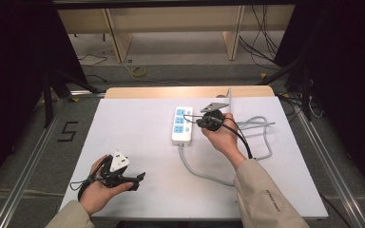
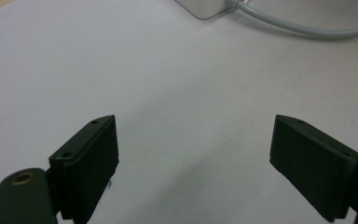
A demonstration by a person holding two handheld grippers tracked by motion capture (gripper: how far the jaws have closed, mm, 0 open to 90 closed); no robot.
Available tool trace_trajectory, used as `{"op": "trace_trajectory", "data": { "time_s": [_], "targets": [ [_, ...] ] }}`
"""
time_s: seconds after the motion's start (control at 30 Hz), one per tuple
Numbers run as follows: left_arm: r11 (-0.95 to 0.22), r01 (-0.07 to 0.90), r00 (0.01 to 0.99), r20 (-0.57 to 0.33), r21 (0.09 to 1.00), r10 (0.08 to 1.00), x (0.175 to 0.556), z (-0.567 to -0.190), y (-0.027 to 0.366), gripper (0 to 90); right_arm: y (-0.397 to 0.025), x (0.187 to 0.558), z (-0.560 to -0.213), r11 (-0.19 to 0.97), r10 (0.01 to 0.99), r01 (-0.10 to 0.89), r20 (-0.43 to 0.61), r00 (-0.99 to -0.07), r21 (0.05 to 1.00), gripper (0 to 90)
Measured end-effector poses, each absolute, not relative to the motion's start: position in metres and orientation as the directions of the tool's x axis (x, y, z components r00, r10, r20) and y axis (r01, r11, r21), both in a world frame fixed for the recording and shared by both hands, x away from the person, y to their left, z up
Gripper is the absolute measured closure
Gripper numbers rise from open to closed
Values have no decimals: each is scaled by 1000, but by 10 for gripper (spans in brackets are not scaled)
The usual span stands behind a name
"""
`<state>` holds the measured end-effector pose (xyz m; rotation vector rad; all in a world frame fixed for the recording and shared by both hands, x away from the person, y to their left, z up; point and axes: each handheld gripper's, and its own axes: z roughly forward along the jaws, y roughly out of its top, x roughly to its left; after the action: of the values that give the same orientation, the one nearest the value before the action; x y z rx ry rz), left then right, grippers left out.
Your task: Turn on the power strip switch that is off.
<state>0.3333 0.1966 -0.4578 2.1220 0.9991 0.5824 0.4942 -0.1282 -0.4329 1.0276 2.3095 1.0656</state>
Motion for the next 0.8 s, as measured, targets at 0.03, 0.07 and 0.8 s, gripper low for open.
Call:
{"op": "trace_trajectory", "data": {
  "time_s": [0.03, 0.07, 0.8],
  "targets": [
    [-449, 475, 600, 94, 757, 794, 333, -458, 197, 150, -126, 496, -434, 441, 757, 457, -47, -651, 773, 900],
    [-449, 475, 601, 94, 757, 794, 333, -458, 197, 150, -126, 496, -434, 441, 757, 457, -47, -651, 773, 900],
    [-447, 476, 603, 89, 757, 792, 334, -458, 196, 150, -114, 515, -435, 452, 762, 484, -43, -646, 749, 900]
  ]
}}
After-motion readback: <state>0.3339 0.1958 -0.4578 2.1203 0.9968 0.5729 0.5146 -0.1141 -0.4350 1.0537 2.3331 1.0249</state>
